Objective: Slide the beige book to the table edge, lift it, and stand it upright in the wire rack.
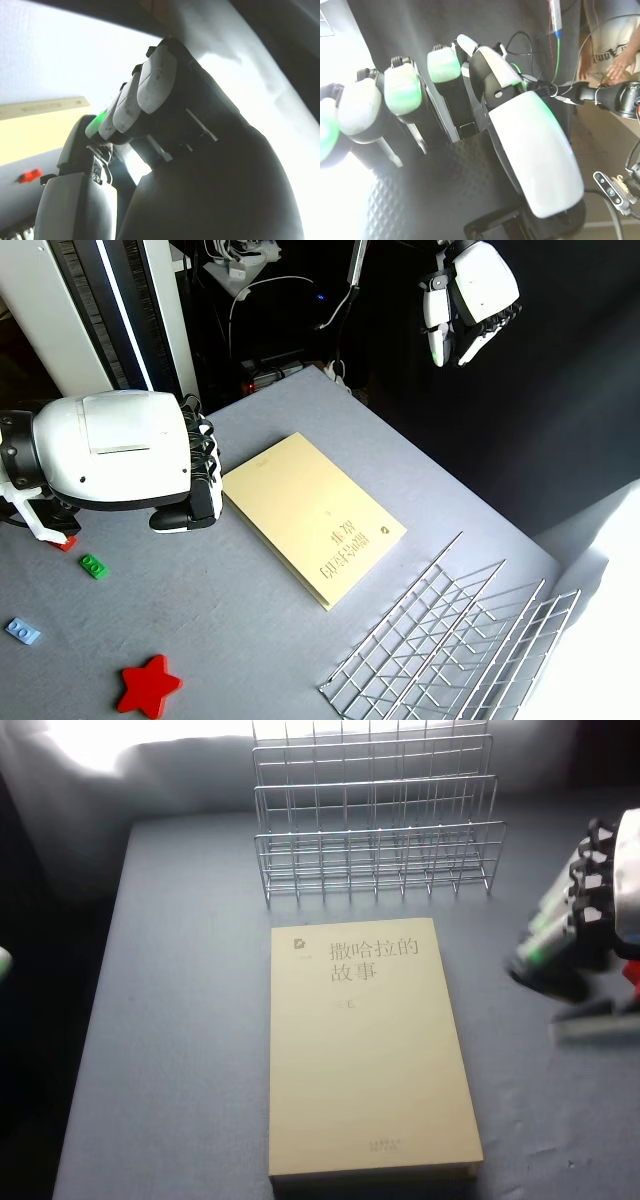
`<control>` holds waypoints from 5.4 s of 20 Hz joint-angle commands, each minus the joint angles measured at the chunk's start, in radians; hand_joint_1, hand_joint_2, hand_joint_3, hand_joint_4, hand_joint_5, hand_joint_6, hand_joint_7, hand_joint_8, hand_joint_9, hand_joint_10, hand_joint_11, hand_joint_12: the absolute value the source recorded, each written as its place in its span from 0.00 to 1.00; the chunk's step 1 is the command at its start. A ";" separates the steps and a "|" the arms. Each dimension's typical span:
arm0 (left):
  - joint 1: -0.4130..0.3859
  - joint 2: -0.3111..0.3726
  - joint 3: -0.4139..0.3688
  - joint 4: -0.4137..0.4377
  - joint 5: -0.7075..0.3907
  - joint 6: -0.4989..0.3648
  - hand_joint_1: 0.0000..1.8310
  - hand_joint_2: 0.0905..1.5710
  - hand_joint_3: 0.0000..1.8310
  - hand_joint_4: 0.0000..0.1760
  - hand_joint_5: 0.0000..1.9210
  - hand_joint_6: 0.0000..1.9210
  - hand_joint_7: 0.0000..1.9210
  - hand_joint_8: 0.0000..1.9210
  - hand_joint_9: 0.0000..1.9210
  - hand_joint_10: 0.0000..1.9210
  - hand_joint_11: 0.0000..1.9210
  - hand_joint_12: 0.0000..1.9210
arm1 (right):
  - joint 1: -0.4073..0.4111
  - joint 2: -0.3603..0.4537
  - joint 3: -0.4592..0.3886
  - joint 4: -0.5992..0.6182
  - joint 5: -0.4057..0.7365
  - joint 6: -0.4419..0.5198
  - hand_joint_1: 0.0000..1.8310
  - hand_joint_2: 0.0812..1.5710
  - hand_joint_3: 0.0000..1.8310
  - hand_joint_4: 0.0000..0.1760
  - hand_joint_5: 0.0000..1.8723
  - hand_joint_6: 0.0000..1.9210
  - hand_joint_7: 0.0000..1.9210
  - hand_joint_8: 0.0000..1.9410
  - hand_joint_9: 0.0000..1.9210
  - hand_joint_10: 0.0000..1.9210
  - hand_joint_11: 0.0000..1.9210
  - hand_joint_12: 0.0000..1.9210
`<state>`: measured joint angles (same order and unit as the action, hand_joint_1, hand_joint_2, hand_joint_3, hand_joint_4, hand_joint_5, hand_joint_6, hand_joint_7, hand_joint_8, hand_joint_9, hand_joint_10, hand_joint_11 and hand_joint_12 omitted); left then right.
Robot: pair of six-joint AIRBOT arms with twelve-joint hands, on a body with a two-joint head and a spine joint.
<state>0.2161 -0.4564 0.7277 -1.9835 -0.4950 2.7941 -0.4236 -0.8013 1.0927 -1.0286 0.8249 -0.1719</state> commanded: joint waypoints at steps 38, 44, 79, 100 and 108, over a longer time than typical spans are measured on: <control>0.511 -0.018 0.035 0.907 -0.024 -1.461 0.26 0.68 0.00 0.26 0.02 0.00 0.03 0.00 0.01 0.00 0.00 0.12 | -0.135 -0.268 0.208 -0.089 -0.102 -0.141 0.14 0.68 0.00 0.00 0.03 0.00 0.05 0.00 0.04 0.00 0.00 0.10; 0.533 -0.024 0.044 0.909 -0.053 -1.475 0.27 0.67 0.00 0.26 0.04 0.00 0.05 0.00 0.05 0.00 0.00 0.24 | -0.119 -0.288 0.213 -0.089 -0.118 -0.138 0.15 0.68 0.00 0.00 0.04 0.00 0.05 0.00 0.04 0.00 0.00 0.08; 0.546 -0.109 0.096 0.911 -0.072 -1.489 0.25 0.68 0.00 0.29 0.04 0.00 0.04 0.00 0.04 0.00 0.00 0.23 | -0.201 -0.211 0.294 -0.198 0.060 -0.066 0.13 0.69 0.00 0.00 0.03 0.00 0.05 0.00 0.05 0.00 0.00 0.12; 0.581 -0.107 0.110 0.926 -0.049 -1.496 0.24 0.68 0.00 0.29 0.04 0.00 0.05 0.00 0.05 0.00 0.00 0.25 | -0.127 -0.313 0.291 -0.222 -0.077 -0.050 0.13 0.69 0.00 0.00 0.03 0.00 0.06 0.00 0.05 0.00 0.00 0.20; 0.584 -0.111 0.120 0.926 -0.070 -1.517 0.23 0.68 0.00 0.32 0.04 0.00 0.04 0.00 0.04 0.00 0.00 0.24 | -0.109 -0.362 0.291 -0.222 -0.126 -0.061 0.13 0.69 0.00 0.00 0.04 0.00 0.06 0.00 0.06 0.00 0.00 0.20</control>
<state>0.8040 -0.5720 0.8398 -1.0740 -0.4736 1.2812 -0.5457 -1.1675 1.3853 -1.3056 0.6472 -0.2329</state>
